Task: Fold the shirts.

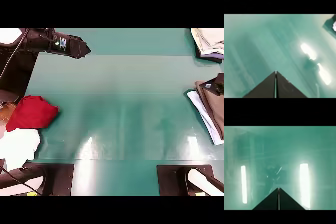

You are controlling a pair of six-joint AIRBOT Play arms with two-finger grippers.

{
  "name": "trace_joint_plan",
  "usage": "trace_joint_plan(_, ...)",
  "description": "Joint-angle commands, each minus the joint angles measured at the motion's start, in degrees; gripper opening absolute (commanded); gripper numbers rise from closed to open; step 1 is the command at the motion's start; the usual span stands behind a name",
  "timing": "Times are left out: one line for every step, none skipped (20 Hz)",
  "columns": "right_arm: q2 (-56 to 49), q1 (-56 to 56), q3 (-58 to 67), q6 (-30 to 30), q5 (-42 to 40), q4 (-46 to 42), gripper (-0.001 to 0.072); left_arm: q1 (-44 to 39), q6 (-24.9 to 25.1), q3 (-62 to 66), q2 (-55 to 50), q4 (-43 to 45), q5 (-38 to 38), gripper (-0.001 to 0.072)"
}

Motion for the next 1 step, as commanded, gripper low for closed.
trace_joint_plan(0.04,2.29,0.0,-0.22,-0.09,0.35,0.0017,0.0,-0.02,0.0,0.04,0.0,2.49,0.0031)
